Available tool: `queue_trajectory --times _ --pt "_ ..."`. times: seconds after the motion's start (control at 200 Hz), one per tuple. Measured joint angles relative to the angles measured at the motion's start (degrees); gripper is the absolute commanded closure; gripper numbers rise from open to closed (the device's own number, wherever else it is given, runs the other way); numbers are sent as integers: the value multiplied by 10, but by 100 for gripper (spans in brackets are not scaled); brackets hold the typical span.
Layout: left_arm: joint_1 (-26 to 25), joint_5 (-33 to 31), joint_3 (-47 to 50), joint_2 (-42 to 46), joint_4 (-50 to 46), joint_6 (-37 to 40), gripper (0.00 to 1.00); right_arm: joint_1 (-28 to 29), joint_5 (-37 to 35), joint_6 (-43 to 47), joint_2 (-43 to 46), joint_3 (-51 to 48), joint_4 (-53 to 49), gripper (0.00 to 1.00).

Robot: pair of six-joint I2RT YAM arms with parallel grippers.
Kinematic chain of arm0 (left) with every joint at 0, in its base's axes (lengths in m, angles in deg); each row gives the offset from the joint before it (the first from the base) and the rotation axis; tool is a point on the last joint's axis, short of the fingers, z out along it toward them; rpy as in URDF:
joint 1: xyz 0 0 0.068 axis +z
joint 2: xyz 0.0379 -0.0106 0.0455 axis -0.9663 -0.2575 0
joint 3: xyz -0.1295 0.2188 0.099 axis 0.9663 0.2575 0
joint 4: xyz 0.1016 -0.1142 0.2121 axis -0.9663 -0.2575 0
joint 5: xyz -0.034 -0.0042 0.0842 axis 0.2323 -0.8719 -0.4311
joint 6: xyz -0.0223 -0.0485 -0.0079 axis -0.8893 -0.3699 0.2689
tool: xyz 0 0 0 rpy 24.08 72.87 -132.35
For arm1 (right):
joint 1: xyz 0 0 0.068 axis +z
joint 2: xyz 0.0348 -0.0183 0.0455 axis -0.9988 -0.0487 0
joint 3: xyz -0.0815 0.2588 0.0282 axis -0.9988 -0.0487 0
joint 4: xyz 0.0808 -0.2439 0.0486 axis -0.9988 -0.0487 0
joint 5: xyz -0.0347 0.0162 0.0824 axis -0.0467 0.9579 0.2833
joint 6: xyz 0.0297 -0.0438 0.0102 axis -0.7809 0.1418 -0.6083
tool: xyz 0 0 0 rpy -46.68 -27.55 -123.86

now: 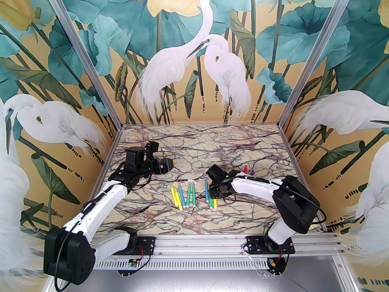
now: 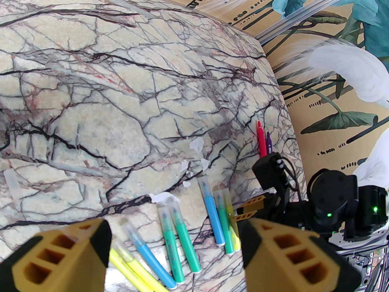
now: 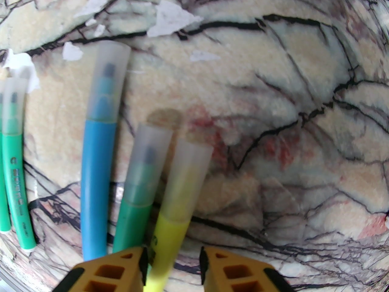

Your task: Open the pen caps

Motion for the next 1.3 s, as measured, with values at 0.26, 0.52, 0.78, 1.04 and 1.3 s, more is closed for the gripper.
queue_trajectory --times 0.26,0.52,0.78,1.04,1.3 --pt "0 0 0 5 0 0 24 0 -10 -4 -13 9 -9 69" --pt "0 0 0 10 0 0 24 11 -32 -4 -35 31 -30 71" --pt "0 0 0 10 0 0 24 15 -50 -5 -55 56 -60 74" --pt "0 0 0 10 0 0 24 19 -56 -8 -62 66 -69 81" --pt "0 0 0 10 0 0 24 19 -60 -8 -61 66 -70 84"
